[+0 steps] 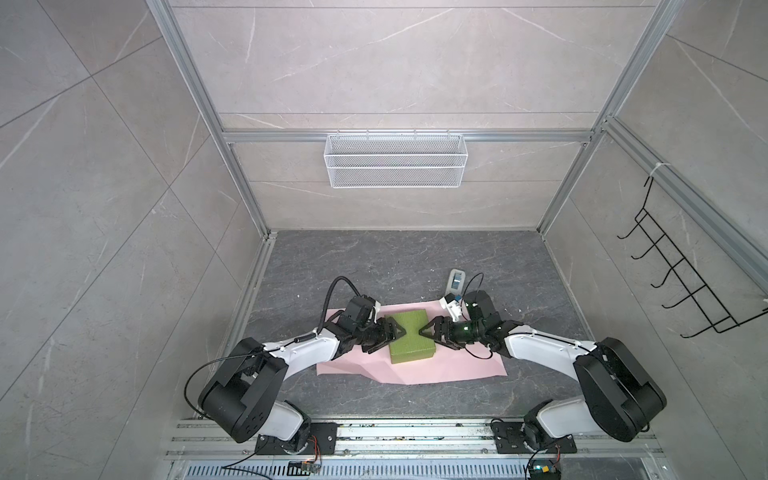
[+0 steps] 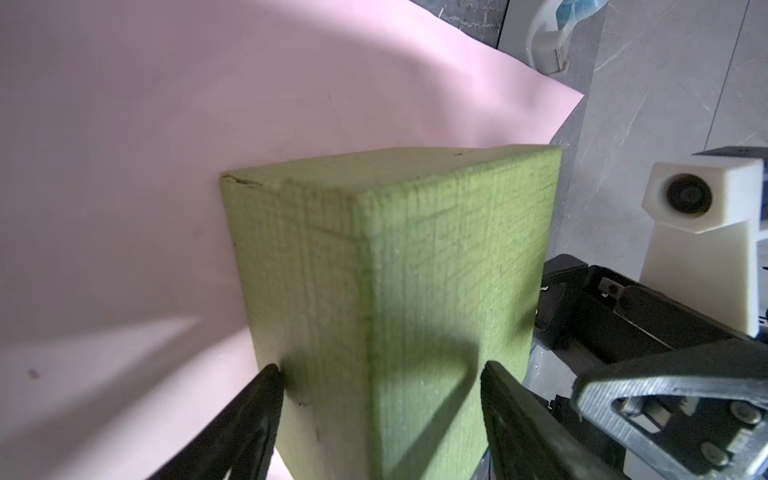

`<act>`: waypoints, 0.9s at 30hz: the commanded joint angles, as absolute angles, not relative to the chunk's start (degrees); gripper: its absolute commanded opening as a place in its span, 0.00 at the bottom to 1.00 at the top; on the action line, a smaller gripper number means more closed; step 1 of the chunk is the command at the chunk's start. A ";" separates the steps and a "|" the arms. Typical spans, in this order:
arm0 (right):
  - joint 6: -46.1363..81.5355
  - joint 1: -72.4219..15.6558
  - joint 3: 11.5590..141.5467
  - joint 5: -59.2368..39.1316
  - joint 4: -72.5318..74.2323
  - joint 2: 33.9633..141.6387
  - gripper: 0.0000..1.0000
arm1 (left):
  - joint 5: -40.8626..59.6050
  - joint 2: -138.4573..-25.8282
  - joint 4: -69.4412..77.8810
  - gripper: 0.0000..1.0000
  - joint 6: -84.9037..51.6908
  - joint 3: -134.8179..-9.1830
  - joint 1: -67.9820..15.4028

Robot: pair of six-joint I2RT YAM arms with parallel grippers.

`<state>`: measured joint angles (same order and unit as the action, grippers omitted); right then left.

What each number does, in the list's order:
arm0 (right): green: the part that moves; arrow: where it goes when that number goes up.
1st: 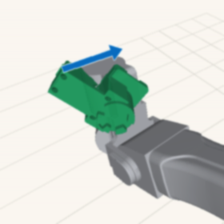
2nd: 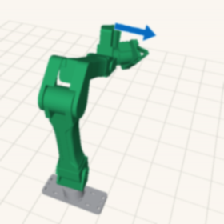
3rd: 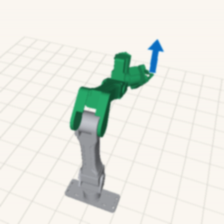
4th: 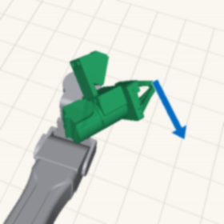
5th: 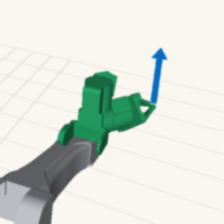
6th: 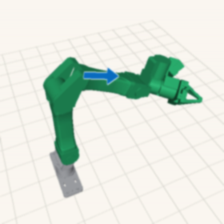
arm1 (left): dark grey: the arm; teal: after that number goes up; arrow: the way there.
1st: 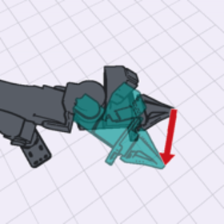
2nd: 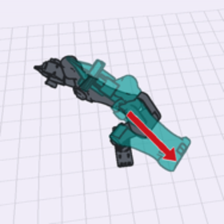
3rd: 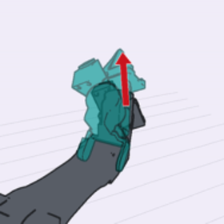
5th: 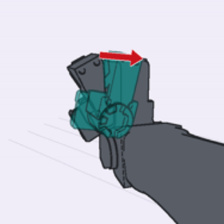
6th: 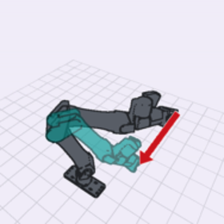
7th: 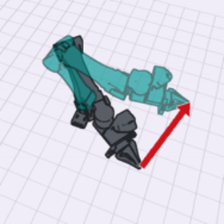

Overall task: Wrap the gift box in paper
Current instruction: 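Grasp the green block again with both grippers from opposite sides, then hold the green block centered on the paper with both grippers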

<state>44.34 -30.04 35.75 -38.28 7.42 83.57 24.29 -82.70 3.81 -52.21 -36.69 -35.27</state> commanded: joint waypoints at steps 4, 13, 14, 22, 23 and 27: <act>46.36 -34.12 39.13 -37.18 10.82 87.52 0.73 | 24.37 -80.60 1.03 0.77 -48.54 -39.65 -33.86; 46.93 -35.20 40.51 -35.88 12.30 89.83 0.72 | 24.85 -81.47 1.60 0.77 -48.25 -39.30 -33.65; 46.81 -35.21 40.60 -35.71 12.05 89.66 0.72 | 24.79 -81.54 1.67 0.77 -48.25 -39.34 -33.58; 45.88 -35.17 41.40 -34.83 10.73 89.30 0.71 | 25.75 -82.76 2.44 0.77 -48.14 -40.34 -33.64; 45.88 -35.18 41.40 -34.68 10.68 89.30 0.71 | 25.76 -82.77 2.55 0.77 -48.16 -40.34 -33.58; 46.81 -35.24 41.34 -35.04 12.22 89.97 0.71 | 25.25 -82.63 2.28 0.77 -47.77 -40.43 -33.66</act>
<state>46.15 -34.28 39.38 -33.85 8.86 88.86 21.85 -82.56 0.82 -49.19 -37.93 -33.01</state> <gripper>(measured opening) 0.712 0.772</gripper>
